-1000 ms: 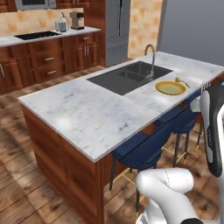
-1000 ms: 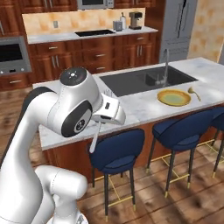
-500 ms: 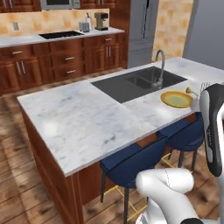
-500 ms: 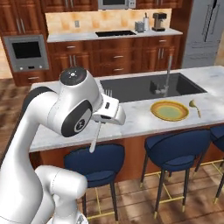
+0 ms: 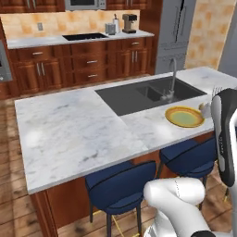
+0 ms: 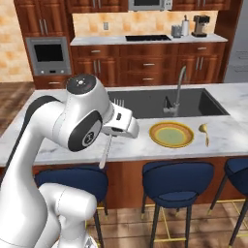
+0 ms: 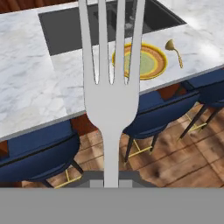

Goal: Take the fork and place it on the left side of the plate. Then take the spoon and place it on the right side of the plate. Make sure they're directly next to the plate.

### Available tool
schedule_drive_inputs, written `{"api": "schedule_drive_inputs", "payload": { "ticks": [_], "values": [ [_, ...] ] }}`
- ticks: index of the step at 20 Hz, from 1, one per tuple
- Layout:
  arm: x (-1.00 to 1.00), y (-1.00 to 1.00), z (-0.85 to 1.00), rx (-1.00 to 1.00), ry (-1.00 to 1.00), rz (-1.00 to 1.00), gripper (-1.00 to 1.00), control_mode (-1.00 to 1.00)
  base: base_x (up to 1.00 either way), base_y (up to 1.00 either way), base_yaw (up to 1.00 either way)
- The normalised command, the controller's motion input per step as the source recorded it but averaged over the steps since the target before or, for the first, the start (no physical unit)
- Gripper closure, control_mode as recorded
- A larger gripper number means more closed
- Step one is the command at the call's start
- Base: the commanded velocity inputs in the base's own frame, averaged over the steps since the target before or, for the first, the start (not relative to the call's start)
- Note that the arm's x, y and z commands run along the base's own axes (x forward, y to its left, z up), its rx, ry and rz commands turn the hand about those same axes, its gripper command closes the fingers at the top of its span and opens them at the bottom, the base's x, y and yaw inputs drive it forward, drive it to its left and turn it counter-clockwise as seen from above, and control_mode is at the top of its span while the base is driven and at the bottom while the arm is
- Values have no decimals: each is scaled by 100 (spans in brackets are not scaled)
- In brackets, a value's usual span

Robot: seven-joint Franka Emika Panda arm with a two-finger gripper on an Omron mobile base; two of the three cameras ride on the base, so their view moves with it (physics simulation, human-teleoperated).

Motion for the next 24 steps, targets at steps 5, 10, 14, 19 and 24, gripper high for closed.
{"api": "schedule_drive_inputs", "payload": {
  "ticks": [5,10,14,19,24],
  "values": [
    [0,0,0,0,0,0,100,100,49,-57,36],
    [80,-5,-30,2,16,24,100,-100,18,-7,7],
    [100,0,-48,1,24,20,100,-100,0,0,0],
    [84,15,-49,0,22,6,100,-100,0,0,0],
    [63,33,-41,-5,18,-1,100,-100,0,0,0]
  ]
}}
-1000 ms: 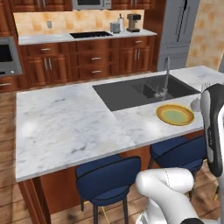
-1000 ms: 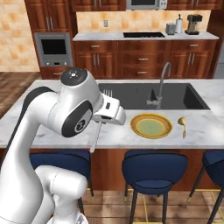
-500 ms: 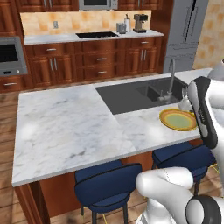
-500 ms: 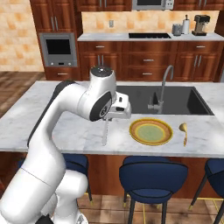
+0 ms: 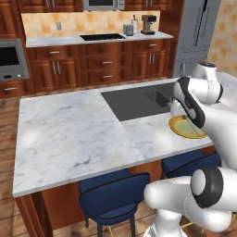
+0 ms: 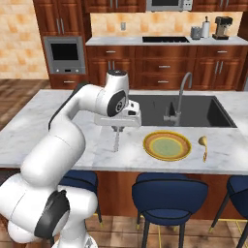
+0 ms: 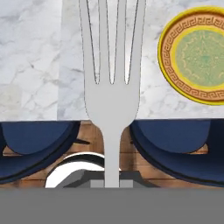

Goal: Take the fork and place it on the left side of the plate. Then take the spoon and place it on the right side of the plate. Make sure they're directly next to the plate.

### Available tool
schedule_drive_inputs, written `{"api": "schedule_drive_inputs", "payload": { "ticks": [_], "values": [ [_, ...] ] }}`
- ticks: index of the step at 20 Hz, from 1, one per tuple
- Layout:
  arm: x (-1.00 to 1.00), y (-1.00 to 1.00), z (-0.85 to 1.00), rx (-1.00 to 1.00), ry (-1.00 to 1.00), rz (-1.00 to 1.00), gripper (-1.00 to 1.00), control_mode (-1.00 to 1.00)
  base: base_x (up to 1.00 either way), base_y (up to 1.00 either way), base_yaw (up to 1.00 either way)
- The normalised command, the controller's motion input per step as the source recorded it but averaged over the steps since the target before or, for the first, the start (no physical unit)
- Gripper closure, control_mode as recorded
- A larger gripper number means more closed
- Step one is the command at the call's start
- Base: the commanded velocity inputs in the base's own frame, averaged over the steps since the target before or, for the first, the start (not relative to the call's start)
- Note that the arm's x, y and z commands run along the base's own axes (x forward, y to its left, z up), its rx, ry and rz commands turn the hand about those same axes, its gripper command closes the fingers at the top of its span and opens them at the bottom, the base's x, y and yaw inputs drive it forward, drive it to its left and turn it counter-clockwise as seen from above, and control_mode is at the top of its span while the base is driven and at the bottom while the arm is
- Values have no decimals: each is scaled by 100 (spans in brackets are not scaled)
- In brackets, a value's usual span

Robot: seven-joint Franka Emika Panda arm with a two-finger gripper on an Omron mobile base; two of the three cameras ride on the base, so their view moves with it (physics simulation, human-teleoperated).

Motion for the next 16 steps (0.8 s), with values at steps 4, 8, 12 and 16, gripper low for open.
{"api": "schedule_drive_inputs", "payload": {
  "ticks": [4,8,12,16],
  "values": [
    [28,10,-41,-4,4,-4,100,-100,0,0,0],
    [28,0,-44,-1,1,0,100,-100,0,0,0],
    [50,0,-53,-4,0,0,100,-100,0,0,0],
    [52,0,-48,-6,0,0,100,-100,0,0,0]
  ]
}}
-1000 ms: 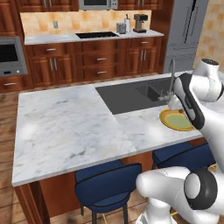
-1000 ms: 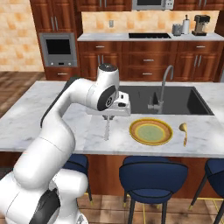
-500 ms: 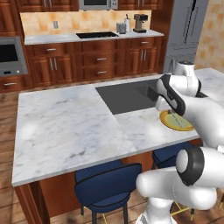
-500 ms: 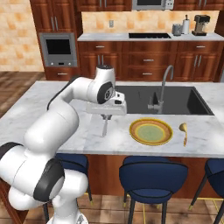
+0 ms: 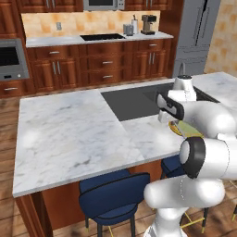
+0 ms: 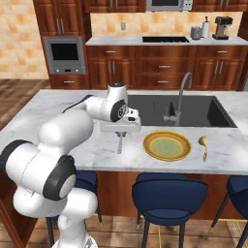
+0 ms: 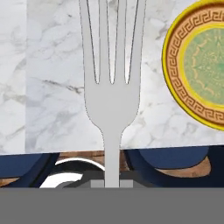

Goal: Take the fork and place it on the left side of the plate. Then take the spoon and place it on the right side of the plate. Make sure they're directly next to the plate.

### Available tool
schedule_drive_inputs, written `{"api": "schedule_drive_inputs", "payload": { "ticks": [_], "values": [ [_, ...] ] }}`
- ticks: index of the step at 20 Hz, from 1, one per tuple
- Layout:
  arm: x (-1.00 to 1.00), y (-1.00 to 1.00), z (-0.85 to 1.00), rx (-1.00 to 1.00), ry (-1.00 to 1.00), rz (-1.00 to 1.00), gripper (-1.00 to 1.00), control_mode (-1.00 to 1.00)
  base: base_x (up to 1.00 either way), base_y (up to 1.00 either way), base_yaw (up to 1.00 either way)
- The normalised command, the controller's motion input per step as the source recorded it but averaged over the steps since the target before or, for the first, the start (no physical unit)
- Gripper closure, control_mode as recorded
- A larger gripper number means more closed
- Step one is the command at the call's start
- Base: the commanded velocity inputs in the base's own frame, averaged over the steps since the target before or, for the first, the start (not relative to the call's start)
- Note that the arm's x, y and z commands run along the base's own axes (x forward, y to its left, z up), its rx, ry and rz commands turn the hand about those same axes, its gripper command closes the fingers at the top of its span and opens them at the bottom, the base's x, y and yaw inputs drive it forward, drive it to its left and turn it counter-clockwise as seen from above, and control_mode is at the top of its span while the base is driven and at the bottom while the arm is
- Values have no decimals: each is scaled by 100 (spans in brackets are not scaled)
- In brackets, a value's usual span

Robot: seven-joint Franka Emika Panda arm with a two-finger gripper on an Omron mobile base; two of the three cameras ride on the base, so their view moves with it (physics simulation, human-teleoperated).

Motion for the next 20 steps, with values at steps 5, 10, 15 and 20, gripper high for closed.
{"api": "schedule_drive_inputs", "payload": {
  "ticks": [5,10,15,20],
  "values": [
    [44,-1,-34,-2,0,0,100,-100,0,0,0],
    [45,0,-37,0,0,0,100,-100,0,0,0],
    [31,-1,-42,0,0,0,100,-100,0,0,0],
    [32,-1,-42,0,0,0,100,-100,0,0,0]
  ]
}}
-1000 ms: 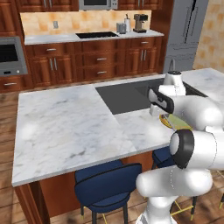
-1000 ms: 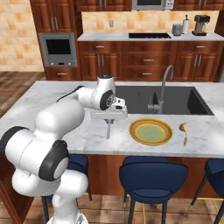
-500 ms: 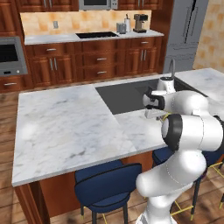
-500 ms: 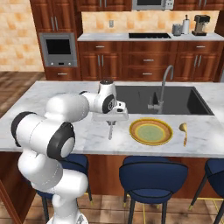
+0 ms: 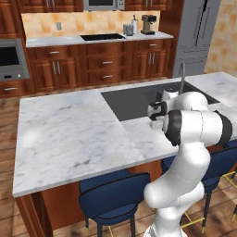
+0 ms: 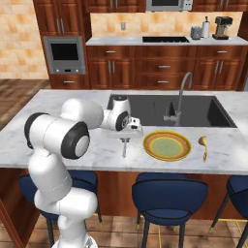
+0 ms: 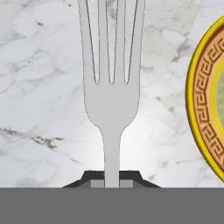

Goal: Take the fork and place it on the left side of the plate. Then take the spoon and place it on the right side of the plate. Make sure they're directly next to the plate.

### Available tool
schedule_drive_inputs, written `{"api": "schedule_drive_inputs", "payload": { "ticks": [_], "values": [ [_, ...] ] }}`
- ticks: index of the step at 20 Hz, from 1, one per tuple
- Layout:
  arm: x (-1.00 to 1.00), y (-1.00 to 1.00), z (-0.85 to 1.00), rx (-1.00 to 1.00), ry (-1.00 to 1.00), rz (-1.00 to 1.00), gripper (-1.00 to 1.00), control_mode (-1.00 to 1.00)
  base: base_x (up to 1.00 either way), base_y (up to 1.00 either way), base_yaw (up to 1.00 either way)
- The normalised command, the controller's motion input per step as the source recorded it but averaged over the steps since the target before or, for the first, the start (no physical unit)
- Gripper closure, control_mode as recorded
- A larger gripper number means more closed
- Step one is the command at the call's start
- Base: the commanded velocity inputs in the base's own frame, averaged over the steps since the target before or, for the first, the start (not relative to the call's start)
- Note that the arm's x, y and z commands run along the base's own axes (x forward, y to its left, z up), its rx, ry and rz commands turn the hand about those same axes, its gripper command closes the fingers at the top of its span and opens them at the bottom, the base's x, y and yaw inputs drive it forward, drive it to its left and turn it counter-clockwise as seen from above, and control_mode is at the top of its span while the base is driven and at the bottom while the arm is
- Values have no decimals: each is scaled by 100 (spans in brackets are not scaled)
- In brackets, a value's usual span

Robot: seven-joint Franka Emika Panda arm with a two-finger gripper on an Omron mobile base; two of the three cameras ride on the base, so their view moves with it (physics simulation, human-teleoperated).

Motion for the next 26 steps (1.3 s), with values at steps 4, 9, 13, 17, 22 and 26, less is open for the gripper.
{"api": "schedule_drive_inputs", "payload": {
  "ticks": [4,9,13,17,22,26],
  "values": [
    [37,-6,-34,0,0,0,100,-100,0,0,0],
    [37,-13,-29,0,0,0,100,-100,0,0,0],
    [34,-8,-31,0,0,0,100,-100,0,0,0],
    [31,0,-38,0,0,0,100,-100,0,0,0],
    [28,1,-42,0,0,0,-100,-100,0,0,0],
    [-1,0,1,0,0,0,-100,-100,0,0,0]
  ]
}}
